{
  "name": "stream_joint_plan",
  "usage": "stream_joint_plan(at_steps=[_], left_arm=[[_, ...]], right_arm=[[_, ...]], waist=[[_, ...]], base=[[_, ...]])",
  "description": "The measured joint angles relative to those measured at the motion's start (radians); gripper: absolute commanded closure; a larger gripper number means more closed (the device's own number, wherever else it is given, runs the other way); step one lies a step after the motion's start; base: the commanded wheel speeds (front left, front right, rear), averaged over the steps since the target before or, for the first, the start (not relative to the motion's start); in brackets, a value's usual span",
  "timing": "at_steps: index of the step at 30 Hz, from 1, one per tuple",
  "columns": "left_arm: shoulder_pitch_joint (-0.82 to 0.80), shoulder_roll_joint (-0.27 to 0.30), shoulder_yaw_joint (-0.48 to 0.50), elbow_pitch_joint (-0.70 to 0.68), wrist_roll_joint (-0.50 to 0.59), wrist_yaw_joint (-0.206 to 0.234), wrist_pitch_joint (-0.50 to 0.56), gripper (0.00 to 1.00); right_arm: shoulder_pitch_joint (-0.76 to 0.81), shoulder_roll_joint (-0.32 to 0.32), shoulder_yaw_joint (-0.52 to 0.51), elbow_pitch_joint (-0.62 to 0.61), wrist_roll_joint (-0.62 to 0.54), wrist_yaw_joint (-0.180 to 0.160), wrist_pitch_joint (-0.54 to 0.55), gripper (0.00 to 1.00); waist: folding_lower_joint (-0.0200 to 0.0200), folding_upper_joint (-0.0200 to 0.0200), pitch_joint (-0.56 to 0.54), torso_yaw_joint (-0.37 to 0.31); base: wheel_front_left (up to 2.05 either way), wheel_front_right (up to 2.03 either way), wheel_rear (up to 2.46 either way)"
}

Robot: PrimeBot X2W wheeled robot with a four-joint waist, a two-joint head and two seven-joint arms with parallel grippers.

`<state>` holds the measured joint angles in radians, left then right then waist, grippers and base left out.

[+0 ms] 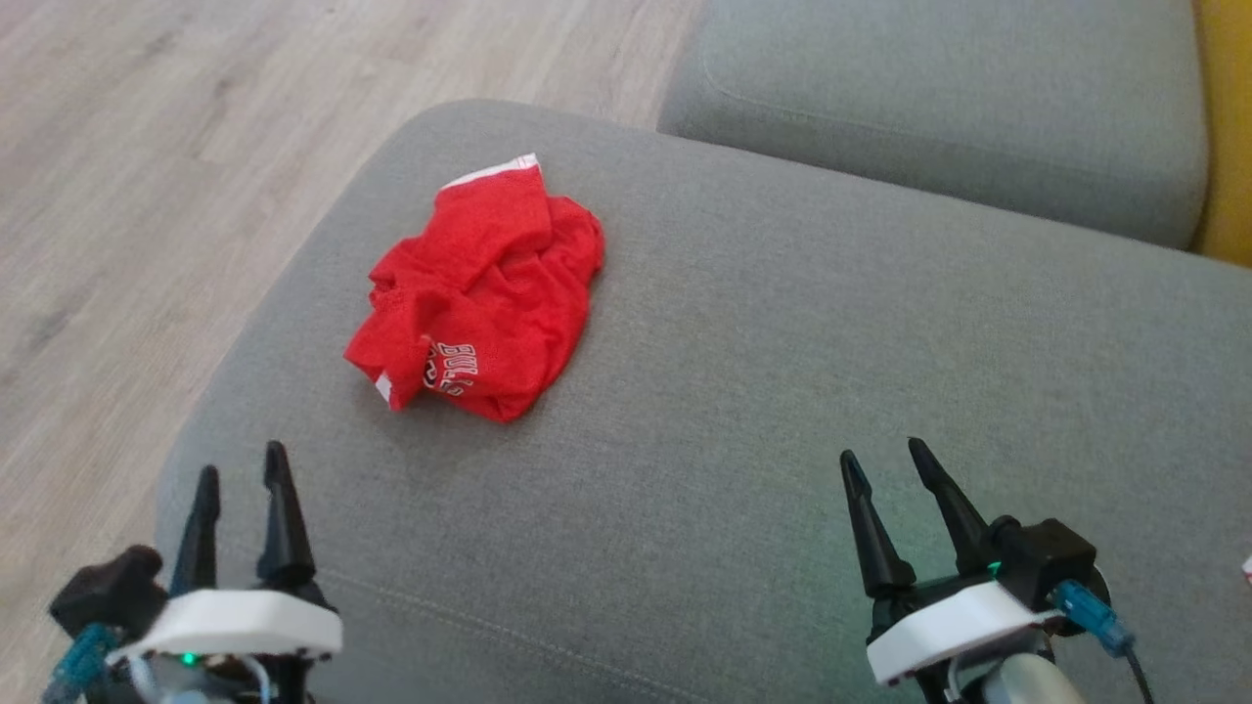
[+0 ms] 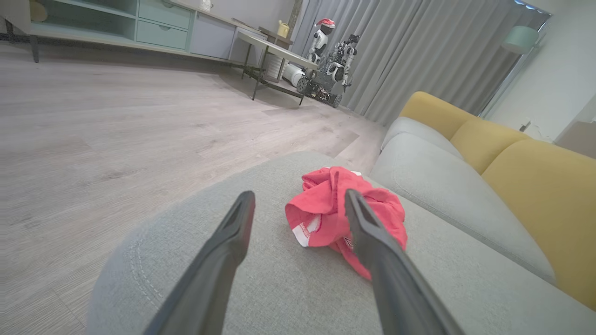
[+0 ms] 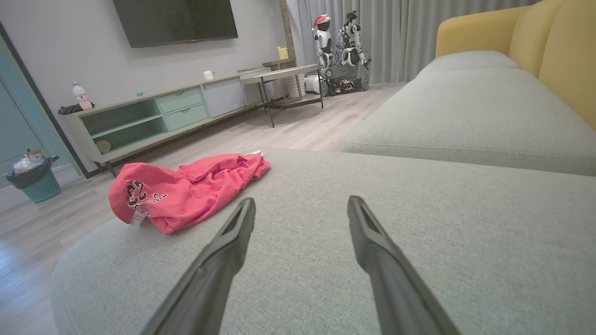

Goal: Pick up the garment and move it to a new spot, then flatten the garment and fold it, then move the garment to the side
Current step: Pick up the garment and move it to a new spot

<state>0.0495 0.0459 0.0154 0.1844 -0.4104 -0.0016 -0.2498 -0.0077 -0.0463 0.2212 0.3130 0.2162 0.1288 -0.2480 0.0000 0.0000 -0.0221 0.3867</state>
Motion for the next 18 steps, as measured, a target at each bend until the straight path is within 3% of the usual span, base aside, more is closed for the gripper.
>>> stream_joint_plan(at_steps=[7, 18], left_arm=[[-0.11, 0.006, 0.051, 0.116, 0.049, -0.045, -0.004, 0.0], [-0.421, 0.125, -0.029, 0.416, 0.129, -0.071, 0.151, 0.0]], right_arm=[[-0.014, 0.0, -0.037, -0.018, -0.044, 0.0, 0.002, 0.0], [-0.09, -0.001, -0.114, -0.109, -0.124, 0.0, 0.052, 0.0]], waist=[[0.0, 0.0, 0.063, -0.036], [0.0001, 0.0, 0.209, -0.082]], base=[[0.0, 0.0, 0.0], [0.0, 0.0, 0.0]])
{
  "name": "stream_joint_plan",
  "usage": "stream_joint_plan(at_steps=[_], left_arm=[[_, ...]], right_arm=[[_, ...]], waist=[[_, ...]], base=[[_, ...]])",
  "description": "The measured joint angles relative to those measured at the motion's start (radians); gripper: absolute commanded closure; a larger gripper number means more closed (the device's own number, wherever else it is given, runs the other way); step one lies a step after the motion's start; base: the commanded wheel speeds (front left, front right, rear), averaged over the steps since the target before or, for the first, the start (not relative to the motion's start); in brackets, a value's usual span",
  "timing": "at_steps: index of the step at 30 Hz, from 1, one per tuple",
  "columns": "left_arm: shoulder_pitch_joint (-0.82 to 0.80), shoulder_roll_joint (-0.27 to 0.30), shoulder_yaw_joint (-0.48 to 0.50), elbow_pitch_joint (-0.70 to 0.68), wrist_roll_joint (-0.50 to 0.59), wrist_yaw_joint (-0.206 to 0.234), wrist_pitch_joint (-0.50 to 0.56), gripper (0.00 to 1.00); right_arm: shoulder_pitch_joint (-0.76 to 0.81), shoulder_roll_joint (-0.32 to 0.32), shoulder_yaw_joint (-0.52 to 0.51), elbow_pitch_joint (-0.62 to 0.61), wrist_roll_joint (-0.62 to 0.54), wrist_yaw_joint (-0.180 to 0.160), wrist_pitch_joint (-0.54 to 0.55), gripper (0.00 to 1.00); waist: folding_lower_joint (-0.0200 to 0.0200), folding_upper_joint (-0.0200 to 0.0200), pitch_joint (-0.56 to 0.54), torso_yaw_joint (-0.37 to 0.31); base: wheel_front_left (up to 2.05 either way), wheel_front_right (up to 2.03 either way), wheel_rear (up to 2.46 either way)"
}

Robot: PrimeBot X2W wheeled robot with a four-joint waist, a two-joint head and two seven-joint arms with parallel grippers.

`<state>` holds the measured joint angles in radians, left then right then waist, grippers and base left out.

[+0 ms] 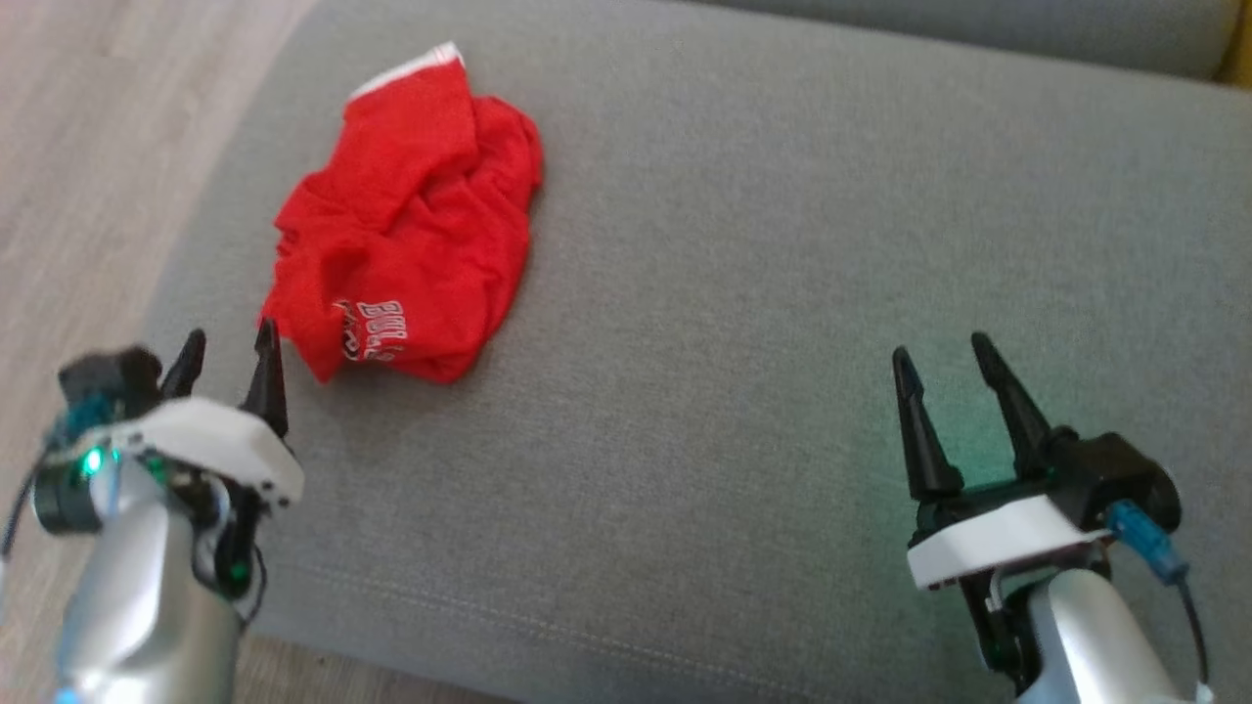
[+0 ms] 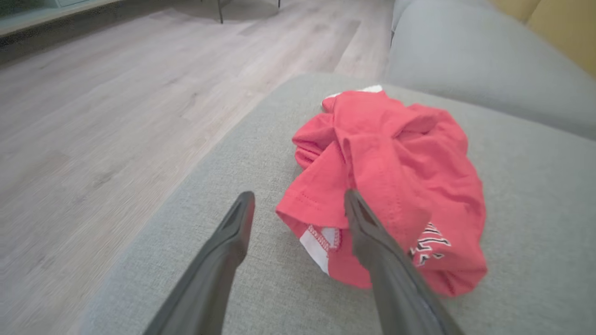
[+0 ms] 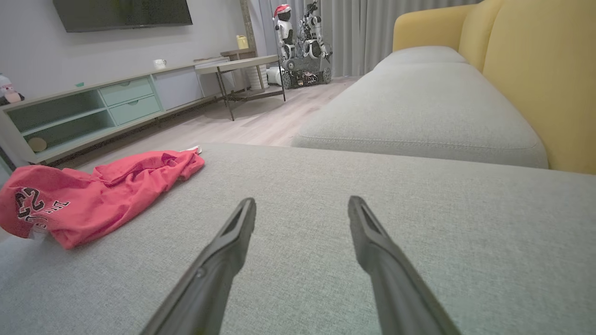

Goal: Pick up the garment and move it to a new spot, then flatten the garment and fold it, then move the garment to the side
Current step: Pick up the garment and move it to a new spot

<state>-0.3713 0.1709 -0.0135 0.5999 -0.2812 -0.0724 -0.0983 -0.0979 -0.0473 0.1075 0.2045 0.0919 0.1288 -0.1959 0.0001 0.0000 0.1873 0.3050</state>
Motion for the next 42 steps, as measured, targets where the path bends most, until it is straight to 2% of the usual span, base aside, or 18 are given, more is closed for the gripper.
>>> stream_joint_plan(at_steps=[7, 18, 19, 20, 23, 32, 37, 42], left_arm=[[-0.147, 0.052, -0.049, 0.168, 0.007, -0.043, 0.113, 0.0], [-0.292, 0.101, -0.111, 0.361, -0.012, -0.052, 0.208, 0.0], [-0.299, 0.105, -0.113, 0.377, -0.012, -0.052, 0.212, 0.38], [-0.307, 0.107, -0.113, 0.39, -0.012, -0.052, 0.212, 1.0], [-0.327, 0.107, -0.113, 0.419, -0.02, -0.06, 0.194, 1.0], [-0.34, 0.113, -0.066, 0.425, -0.075, -0.041, -0.002, 1.0], [-0.36, 0.123, -0.017, 0.361, -0.111, -0.011, -0.09, 1.0], [-0.369, 0.13, -0.004, 0.246, -0.118, 0.015, -0.107, 1.0]], right_arm=[[-0.025, 0.0, -0.006, -0.039, -0.024, 0.0, 0.022, 0.0], [-0.061, -0.001, -0.001, -0.056, -0.032, 0.0, 0.029, 0.0], [-0.061, -0.001, -0.001, -0.056, -0.032, 0.0, 0.029, 0.0], [-0.061, -0.001, -0.001, -0.056, -0.032, 0.0, 0.029, 0.0], [-0.061, -0.001, -0.002, -0.053, -0.032, 0.0, 0.027, 0.0], [-0.06, -0.001, -0.002, -0.015, -0.005, 0.0, 0.004, 0.0], [-0.055, -0.001, 0.009, 0.011, 0.017, 0.0, -0.009, 0.0], [-0.052, -0.001, 0.015, 0.035, 0.041, 0.0, -0.025, 0.0]], waist=[[0.0001, 0.0, 0.074, -0.034], [0.0001, 0.0, 0.144, -0.091], [0.0001, 0.0, 0.147, -0.096], [0.0, 0.0, 0.149, -0.101], [0.0, 0.0, 0.149, -0.113], [0.0, 0.0, 0.087, -0.122], [0.0, 0.0, 0.033, -0.126], [0.0, 0.0, -0.021, -0.139]], base=[[0.0, 0.0, 0.0], [0.0, 0.0, 0.0], [0.0, 0.0, 0.0], [0.0, 0.0, 0.0], [0.0, 0.0, 0.0], [0.0, 0.0, 0.0], [0.0, 0.0, 0.0], [0.0, 0.0, 0.0]])
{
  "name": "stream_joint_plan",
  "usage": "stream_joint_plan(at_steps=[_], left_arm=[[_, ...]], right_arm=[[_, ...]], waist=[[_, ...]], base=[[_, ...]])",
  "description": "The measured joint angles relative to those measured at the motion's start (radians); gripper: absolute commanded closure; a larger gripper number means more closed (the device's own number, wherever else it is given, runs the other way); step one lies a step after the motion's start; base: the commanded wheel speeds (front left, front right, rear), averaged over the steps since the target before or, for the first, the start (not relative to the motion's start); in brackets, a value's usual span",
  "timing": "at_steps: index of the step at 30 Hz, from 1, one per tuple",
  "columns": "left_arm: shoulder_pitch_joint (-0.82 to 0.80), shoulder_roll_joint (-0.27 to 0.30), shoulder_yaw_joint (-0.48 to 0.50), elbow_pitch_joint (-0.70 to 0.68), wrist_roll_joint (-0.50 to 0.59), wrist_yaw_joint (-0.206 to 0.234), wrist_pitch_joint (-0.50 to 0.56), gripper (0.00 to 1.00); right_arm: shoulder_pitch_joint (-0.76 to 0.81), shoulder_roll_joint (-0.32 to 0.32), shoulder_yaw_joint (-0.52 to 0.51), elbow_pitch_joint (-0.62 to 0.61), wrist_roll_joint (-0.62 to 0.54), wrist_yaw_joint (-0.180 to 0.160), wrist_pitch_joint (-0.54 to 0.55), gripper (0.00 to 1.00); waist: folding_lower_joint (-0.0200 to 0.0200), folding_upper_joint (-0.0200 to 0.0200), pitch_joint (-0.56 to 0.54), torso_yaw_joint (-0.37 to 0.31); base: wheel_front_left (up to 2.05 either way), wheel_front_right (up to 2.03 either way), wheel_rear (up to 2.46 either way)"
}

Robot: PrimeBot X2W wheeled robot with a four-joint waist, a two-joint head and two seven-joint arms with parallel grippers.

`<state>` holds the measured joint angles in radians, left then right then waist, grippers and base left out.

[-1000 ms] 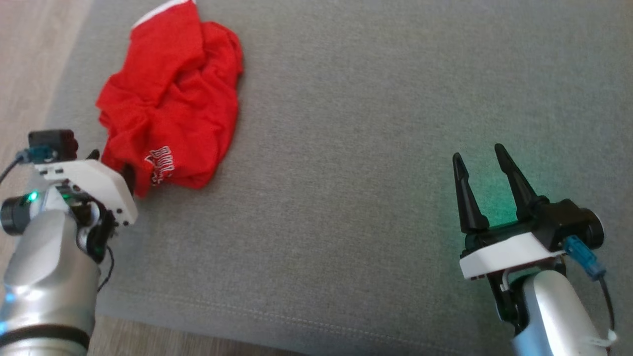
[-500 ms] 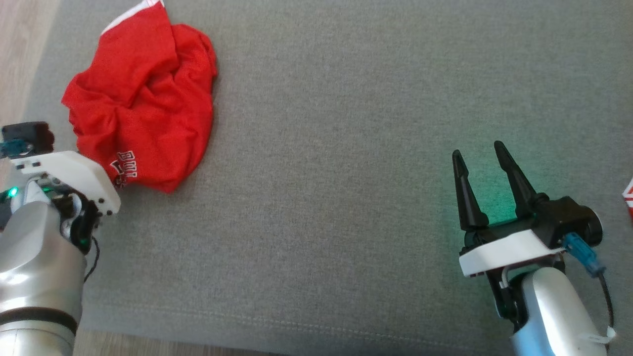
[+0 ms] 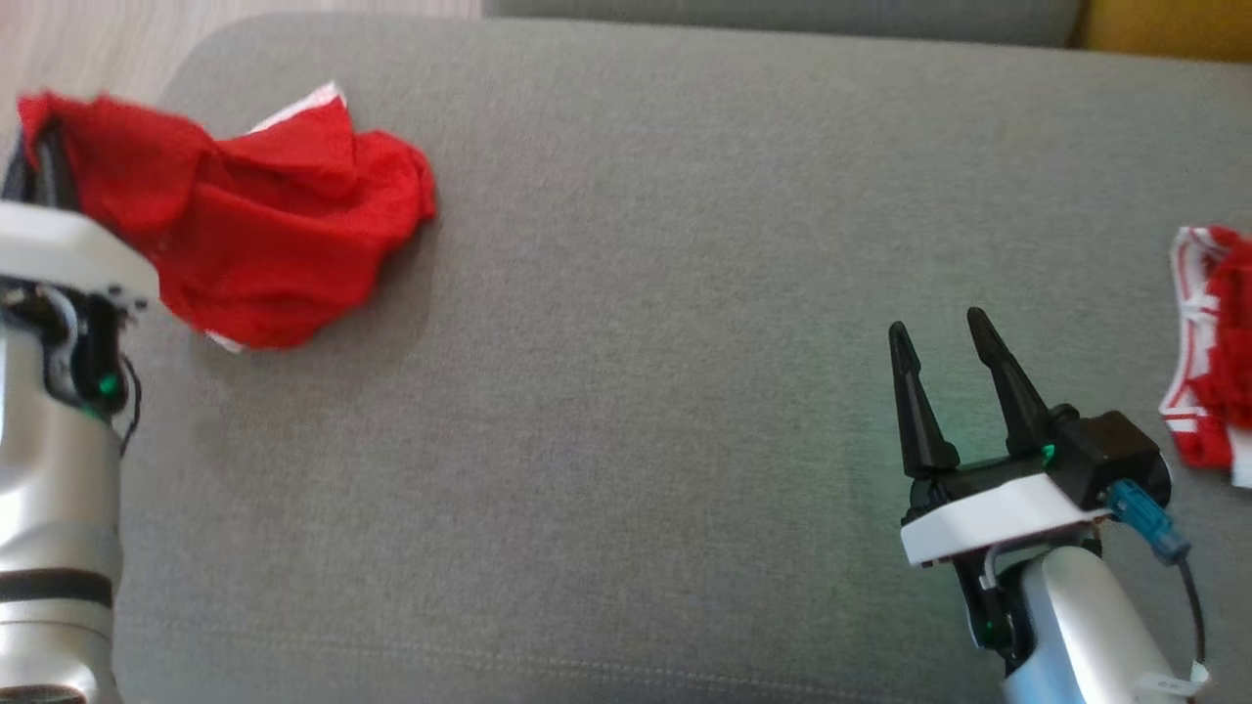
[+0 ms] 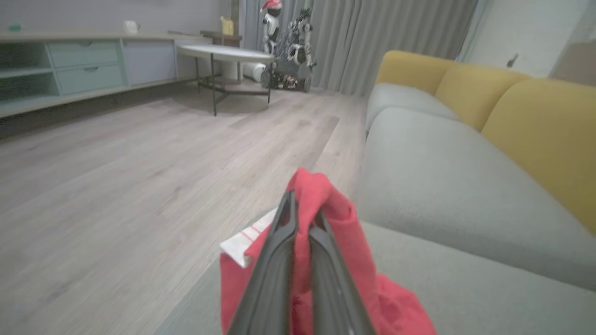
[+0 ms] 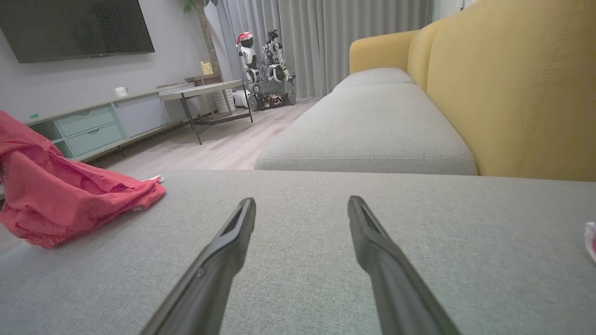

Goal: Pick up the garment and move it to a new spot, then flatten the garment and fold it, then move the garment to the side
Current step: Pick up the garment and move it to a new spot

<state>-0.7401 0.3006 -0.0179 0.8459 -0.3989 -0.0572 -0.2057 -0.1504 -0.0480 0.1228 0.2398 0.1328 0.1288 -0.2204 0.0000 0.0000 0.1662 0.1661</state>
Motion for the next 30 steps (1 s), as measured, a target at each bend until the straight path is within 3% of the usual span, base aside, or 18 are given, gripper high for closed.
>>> stream_joint_plan(at_steps=[7, 15, 18, 21, 25, 27, 28, 29, 30], left_arm=[[-0.001, -0.03, -0.018, -0.222, 0.0, 0.05, 0.041, 1.0], [-0.002, -0.135, -0.192, -0.416, 0.069, 0.067, 0.154, 1.0], [-0.001, -0.178, -0.249, -0.435, 0.084, 0.065, 0.173, 1.0], [0.005, -0.243, -0.378, -0.445, 0.12, 0.057, 0.19, 1.0], [0.036, -0.269, -0.499, -0.397, 0.111, 0.064, 0.204, 1.0], [0.058, -0.268, -0.569, -0.378, 0.057, 0.086, 0.195, 1.0], [0.064, -0.266, -0.608, -0.373, 0.013, 0.103, 0.189, 0.68], [0.063, -0.267, -0.648, -0.363, -0.019, 0.121, 0.185, 0.0], [0.062, -0.267, -0.683, -0.357, -0.053, 0.139, 0.181, 0.0]], right_arm=[[0.021, 0.0, 0.002, 0.013, 0.017, 0.0, -0.01, 0.0], [0.017, 0.0, 0.001, 0.016, 0.043, 0.0, -0.019, 0.0], [0.016, 0.0, -0.006, 0.012, 0.044, 0.0, -0.021, 0.0], [0.005, 0.0, -0.029, 0.003, 0.061, 0.0, -0.028, 0.0], [-0.027, 0.0, -0.027, 0.0, 0.081, 0.0, -0.028, 0.0], [-0.033, 0.0, -0.021, -0.001, 0.089, 0.0, -0.028, 0.0], [-0.033, 0.0, -0.013, 0.0, 0.092, 0.0, -0.028, 0.0], [-0.033, 0.0, -0.004, 0.001, 0.097, 0.0, -0.028, 0.0], [-0.033, 0.0, 0.002, 0.001, 0.098, 0.0, -0.028, 0.0]], waist=[[0.0, 0.0, -0.043, -0.055], [0.0, 0.0, -0.054, -0.154], [0.0, 0.0, -0.053, -0.185], [0.0, 0.0, -0.044, -0.247], [0.0, 0.0, -0.031, -0.313], [0.0, 0.0, -0.023, -0.347], [0.0, 0.0, -0.02, -0.363], [0.0, 0.0, -0.016, -0.379], [0.0, 0.0, -0.013, -0.393]], base=[[0.0, 0.0, 0.0], [0.0, 0.0, 0.0], [0.0, 0.0, 0.0], [0.0, 0.0, 0.0], [0.0, 0.0, 0.0], [0.0, 0.0, 0.0], [0.0, 0.0, 0.0], [0.0, 0.0, 0.0], [0.0, 0.0, 0.0]])
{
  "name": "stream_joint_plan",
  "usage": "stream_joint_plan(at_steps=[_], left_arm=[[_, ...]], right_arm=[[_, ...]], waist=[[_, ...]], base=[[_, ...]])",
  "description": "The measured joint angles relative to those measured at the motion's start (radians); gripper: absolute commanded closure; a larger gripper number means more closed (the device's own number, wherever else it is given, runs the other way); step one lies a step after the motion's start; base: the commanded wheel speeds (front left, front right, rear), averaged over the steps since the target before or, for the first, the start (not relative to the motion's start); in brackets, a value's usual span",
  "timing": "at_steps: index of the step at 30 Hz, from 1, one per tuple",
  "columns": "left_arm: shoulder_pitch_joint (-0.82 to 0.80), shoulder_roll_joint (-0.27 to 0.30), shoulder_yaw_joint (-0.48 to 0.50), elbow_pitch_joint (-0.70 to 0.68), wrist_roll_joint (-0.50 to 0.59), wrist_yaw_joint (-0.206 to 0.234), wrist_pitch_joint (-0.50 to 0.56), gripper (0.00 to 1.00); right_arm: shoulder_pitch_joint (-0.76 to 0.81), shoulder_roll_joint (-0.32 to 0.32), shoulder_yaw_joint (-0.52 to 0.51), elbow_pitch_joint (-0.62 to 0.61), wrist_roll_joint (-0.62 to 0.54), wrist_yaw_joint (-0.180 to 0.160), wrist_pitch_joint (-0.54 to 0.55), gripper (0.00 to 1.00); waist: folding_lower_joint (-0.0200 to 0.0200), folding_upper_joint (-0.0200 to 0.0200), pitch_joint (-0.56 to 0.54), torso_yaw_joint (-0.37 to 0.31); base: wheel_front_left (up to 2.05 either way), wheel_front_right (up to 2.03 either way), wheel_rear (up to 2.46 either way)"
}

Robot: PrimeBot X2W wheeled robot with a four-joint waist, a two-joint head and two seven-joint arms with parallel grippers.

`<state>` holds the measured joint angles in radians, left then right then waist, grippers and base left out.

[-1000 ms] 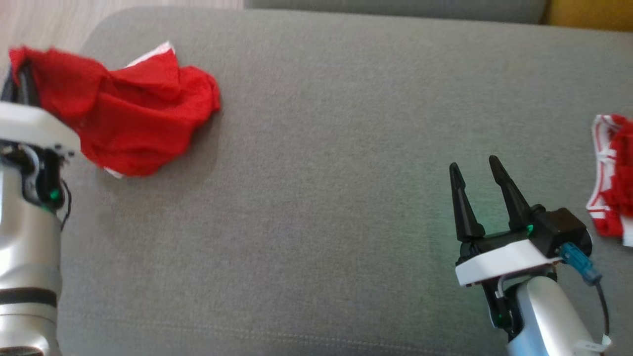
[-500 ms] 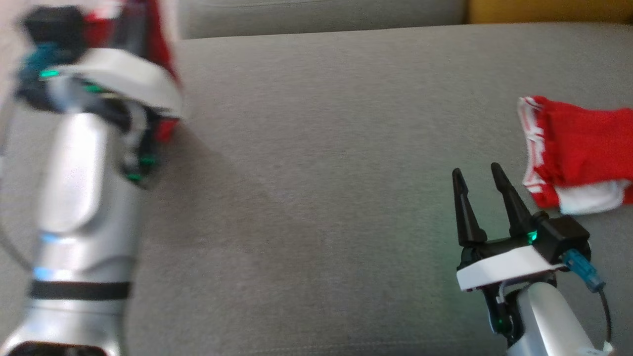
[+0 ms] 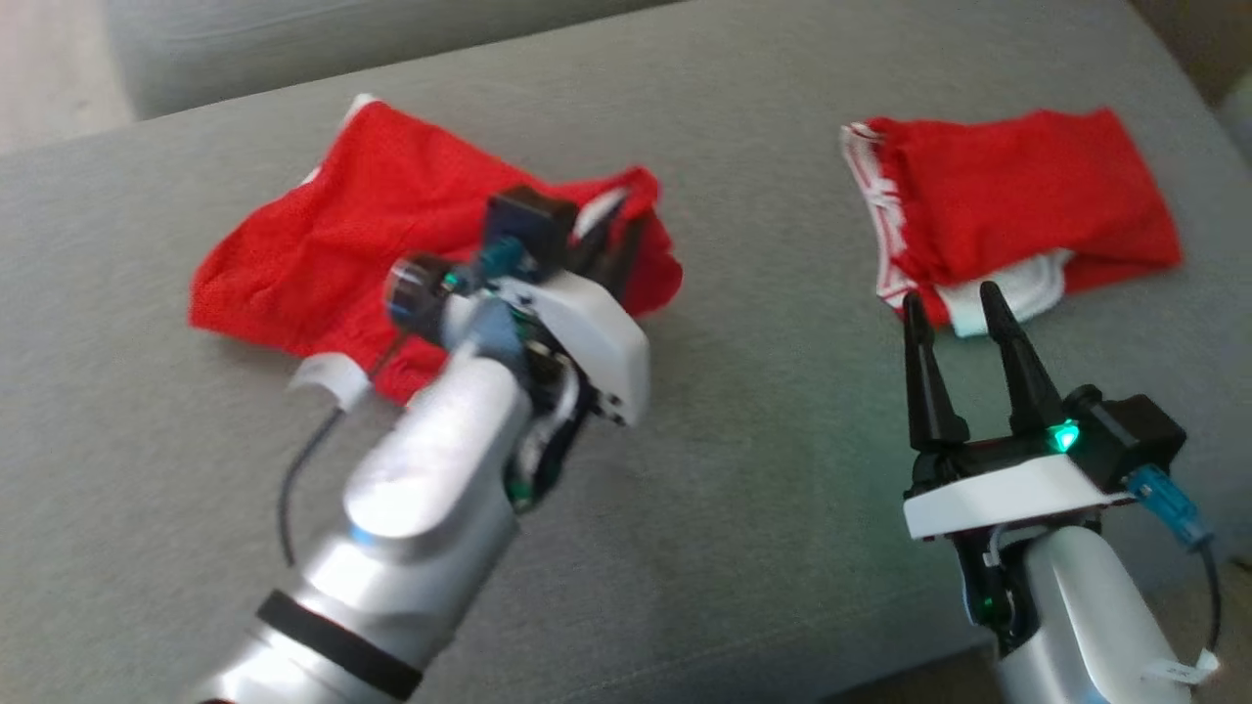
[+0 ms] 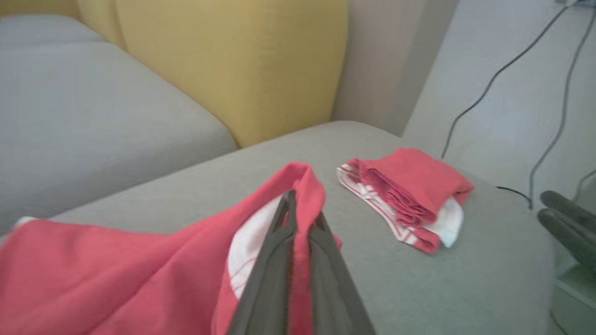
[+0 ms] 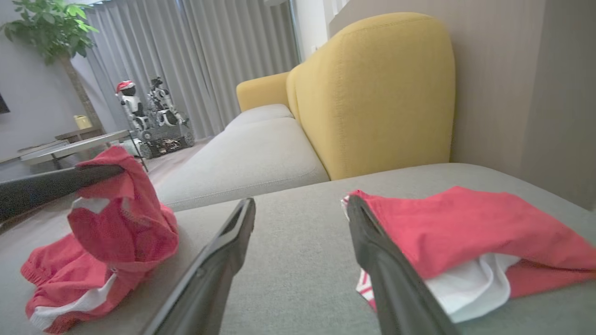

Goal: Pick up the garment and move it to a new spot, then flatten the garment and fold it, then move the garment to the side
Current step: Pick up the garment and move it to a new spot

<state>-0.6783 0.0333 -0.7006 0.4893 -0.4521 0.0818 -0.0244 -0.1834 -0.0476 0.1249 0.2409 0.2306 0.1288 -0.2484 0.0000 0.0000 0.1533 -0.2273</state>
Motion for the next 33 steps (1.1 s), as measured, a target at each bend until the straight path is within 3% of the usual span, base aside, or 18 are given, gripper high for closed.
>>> stream_joint_plan(at_steps=[5, 10, 15, 19, 26, 33], left_arm=[[-0.023, -0.001, -0.135, 0.034, -0.116, 0.051, -0.053, 0.0], [-0.069, 0.0, -0.135, 0.083, -0.191, 0.087, -0.146, 0.0], [-0.07, 0.011, -0.096, 0.131, -0.211, 0.085, -0.202, 0.0], [-0.026, 0.071, -0.042, 0.125, -0.228, 0.075, -0.217, 0.0], [0.236, 0.184, 0.063, 0.006, -0.229, 0.058, -0.225, 0.0], [0.489, 0.19, 0.207, -0.111, -0.198, 0.044, -0.225, 0.0]], right_arm=[[0.0, 0.0, 0.004, 0.006, 0.007, 0.0, -0.002, 0.0], [0.005, 0.0, -0.009, 0.01, 0.007, 0.0, -0.002, 0.0], [0.013, 0.0, -0.031, 0.016, -0.011, 0.0, -0.002, 0.0], [0.032, 0.0, -0.039, 0.026, -0.041, 0.0, -0.002, 0.0], [0.1, 0.0, -0.044, 0.052, -0.055, 0.0, 0.002, 0.0], [0.125, 0.001, -0.046, 0.062, -0.056, 0.0, 0.011, 0.0]], waist=[[0.0, 0.0, 0.018, -0.044], [0.0, 0.0, 0.011, -0.016], [0.0, 0.0, -0.012, 0.049], [0.0, 0.0, -0.036, 0.115], [0.0, 0.0, -0.084, 0.222], [-0.0001, 0.0, -0.113, 0.271]], base=[[0.0, 0.0, 0.0], [0.0, 0.0, 0.0], [0.0, 0.0, 0.0], [0.0, 0.0, 0.0], [0.0, 0.0, 0.0], [0.0, 0.0, 0.0]])
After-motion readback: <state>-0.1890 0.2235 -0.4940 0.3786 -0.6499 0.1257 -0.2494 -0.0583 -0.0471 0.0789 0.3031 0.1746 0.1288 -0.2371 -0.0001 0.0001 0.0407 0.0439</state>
